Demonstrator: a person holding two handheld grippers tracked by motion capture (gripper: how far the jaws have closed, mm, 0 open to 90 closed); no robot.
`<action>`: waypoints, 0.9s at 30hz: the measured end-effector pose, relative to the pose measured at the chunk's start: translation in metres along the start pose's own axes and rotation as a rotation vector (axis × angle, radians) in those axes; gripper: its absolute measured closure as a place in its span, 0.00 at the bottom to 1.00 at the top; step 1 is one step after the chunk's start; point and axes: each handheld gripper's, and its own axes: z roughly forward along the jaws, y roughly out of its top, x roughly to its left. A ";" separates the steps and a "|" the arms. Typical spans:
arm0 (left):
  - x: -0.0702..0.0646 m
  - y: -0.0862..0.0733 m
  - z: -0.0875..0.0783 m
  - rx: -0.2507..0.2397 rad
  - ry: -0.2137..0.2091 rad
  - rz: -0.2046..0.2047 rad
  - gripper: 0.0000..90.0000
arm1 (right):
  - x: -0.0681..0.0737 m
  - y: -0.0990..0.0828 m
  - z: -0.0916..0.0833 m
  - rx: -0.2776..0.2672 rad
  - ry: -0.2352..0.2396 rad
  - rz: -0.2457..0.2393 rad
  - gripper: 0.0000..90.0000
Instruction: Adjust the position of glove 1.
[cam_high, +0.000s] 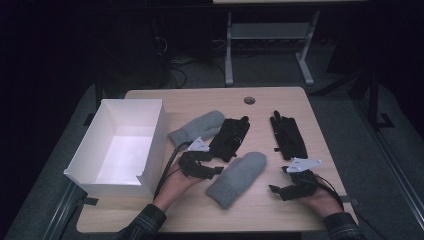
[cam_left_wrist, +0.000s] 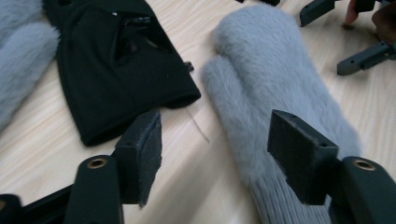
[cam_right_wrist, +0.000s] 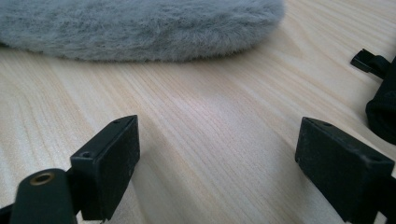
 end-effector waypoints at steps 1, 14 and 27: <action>-0.001 0.003 0.007 0.010 -0.004 0.001 0.44 | 0.000 0.000 0.000 0.002 0.001 0.006 0.15; -0.012 0.000 0.033 0.110 -0.027 0.049 0.61 | 0.000 0.001 0.001 0.001 0.003 0.009 0.15; -0.013 0.002 0.028 0.134 -0.117 0.004 0.95 | 0.000 0.001 0.001 -0.001 0.002 0.002 0.15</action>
